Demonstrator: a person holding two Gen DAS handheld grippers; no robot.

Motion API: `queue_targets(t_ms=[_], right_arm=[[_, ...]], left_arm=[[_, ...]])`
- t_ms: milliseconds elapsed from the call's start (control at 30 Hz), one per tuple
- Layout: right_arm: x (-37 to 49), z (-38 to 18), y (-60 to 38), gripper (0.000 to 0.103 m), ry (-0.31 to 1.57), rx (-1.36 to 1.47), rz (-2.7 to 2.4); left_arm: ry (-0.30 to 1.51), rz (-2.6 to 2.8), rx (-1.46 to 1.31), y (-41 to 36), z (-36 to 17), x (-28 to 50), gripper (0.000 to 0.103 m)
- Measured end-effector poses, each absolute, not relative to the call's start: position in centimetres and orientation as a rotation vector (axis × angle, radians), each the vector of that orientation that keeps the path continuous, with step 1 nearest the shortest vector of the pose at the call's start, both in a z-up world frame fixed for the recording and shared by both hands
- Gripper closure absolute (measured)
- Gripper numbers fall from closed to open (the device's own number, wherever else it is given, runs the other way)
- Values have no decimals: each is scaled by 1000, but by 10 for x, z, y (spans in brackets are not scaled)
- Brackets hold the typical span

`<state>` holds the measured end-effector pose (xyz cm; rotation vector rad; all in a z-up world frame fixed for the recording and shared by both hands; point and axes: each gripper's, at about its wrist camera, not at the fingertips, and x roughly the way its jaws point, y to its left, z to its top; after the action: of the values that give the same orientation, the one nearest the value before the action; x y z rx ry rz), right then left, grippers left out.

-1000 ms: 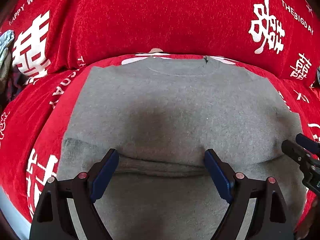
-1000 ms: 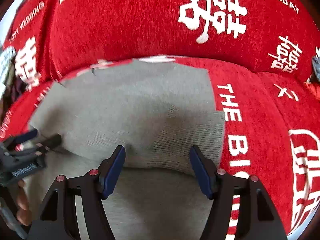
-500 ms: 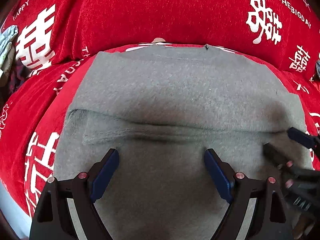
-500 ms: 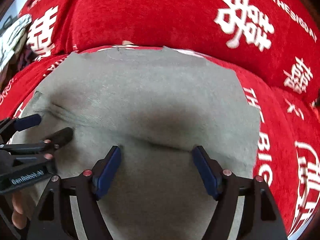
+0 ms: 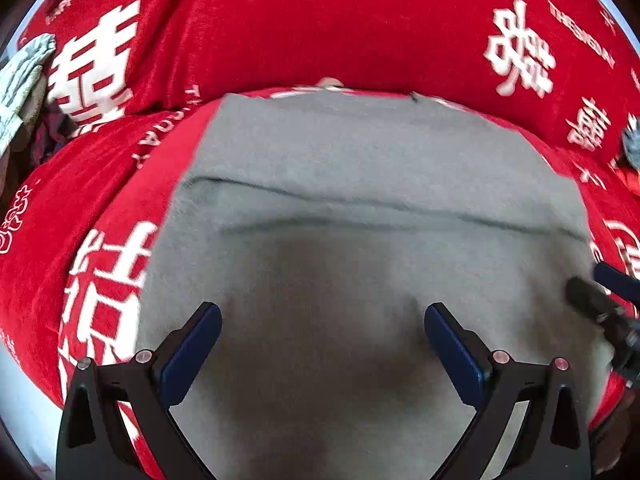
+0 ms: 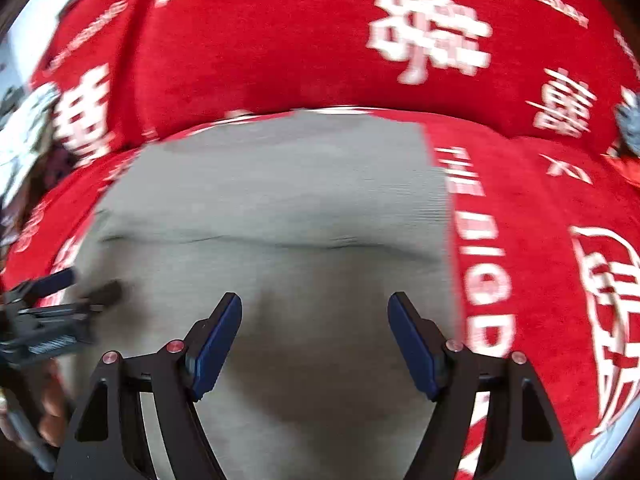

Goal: Fold small clothes
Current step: 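Position both open grippers along the sweater hem, then close the right gripper on the hem while the left gripper grasps the hem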

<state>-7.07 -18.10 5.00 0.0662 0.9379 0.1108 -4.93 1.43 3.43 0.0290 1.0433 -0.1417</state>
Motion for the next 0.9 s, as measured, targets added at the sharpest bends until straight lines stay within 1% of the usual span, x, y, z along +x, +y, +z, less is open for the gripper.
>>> queue_targets(t_ms=[100,133,167,200,367,667,700,767,833,900], right_arm=[[-72,37,-160,25,968,2,136],[-73,27,-157,25,996,-13,133],[-76,23,-157,25,982,-36,129],[-82,22,-157,24,954,-58,132],[-98,19,-180,24,943,-65,108],[-158,19,-209,24,909,-74,36],[-162,17,-209,21,921,-87,20],[-173,16,-215,21,923,-71,10],[-182,13,-220,18,946,-60,-15],[-189,8,-233,15,991,29,-17]], left_arm=[[1058,-134,82,7,21,-58,1],[1055,-138,68,9,18,-60,1],[1040,-142,49,14,19,-63,1],[1039,-144,46,16,19,-65,1],[1023,-157,40,34,17,-80,1],[1014,-143,8,56,13,-110,0],[1015,-143,-3,59,13,-113,0],[1025,-142,-21,64,12,-120,1],[1033,-122,-10,68,9,-128,1],[1057,-112,-32,75,7,-138,1]])
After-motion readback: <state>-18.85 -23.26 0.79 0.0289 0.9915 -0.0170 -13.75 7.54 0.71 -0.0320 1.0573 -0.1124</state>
